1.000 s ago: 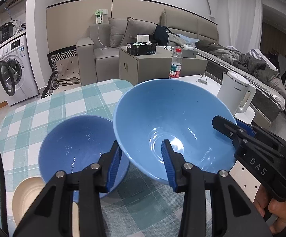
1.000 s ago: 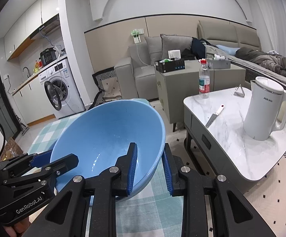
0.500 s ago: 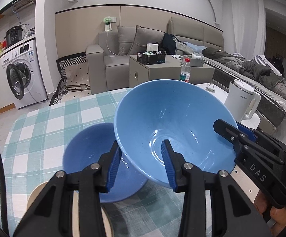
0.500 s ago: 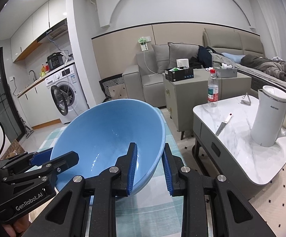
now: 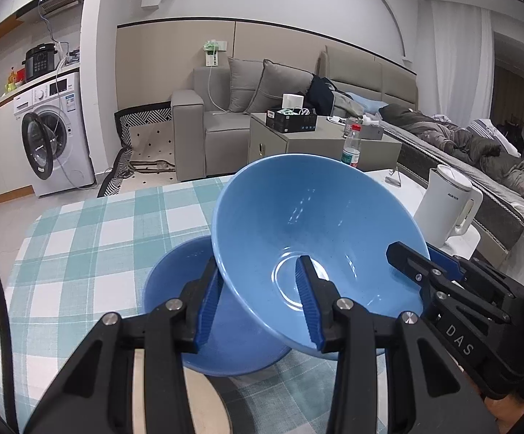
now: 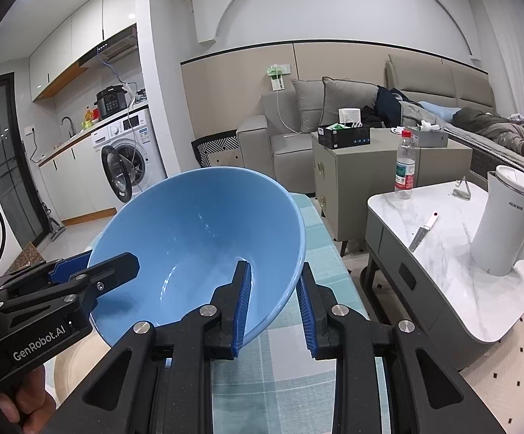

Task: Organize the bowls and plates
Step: 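Raise the lighter bowl with the left tool over the darker bowl while the right tool holds it, then lower the lighter bowl into the darker bowl and open the left tool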

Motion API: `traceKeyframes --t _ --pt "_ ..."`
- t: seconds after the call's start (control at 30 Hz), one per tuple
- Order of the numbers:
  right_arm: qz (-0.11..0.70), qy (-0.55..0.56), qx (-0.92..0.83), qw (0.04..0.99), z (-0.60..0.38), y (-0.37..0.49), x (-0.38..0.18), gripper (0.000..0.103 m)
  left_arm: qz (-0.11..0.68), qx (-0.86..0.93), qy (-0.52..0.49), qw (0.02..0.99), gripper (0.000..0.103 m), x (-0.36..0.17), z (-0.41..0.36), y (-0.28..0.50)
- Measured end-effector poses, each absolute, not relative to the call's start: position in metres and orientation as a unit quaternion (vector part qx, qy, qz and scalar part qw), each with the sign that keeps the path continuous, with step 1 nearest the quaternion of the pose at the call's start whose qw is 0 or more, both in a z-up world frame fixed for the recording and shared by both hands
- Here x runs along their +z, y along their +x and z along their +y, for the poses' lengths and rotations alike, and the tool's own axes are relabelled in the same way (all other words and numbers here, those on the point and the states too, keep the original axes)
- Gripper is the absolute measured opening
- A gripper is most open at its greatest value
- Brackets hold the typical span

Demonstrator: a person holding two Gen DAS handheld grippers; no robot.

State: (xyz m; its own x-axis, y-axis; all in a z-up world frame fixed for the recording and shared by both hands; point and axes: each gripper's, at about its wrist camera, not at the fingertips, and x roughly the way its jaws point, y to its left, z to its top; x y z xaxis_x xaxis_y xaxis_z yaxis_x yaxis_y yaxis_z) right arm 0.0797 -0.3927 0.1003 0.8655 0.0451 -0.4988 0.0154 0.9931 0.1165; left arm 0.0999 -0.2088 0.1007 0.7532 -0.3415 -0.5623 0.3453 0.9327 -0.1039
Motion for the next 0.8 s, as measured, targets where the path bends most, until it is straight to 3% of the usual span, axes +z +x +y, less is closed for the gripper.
traceKeyframes --t 0.8 --pt "0.29 -0.002 0.041 0.956 -0.335 0.112 0.091 0.027 0.304 -0.14 -0.031 0.942 0.04 0.083 -0.158 0.119"
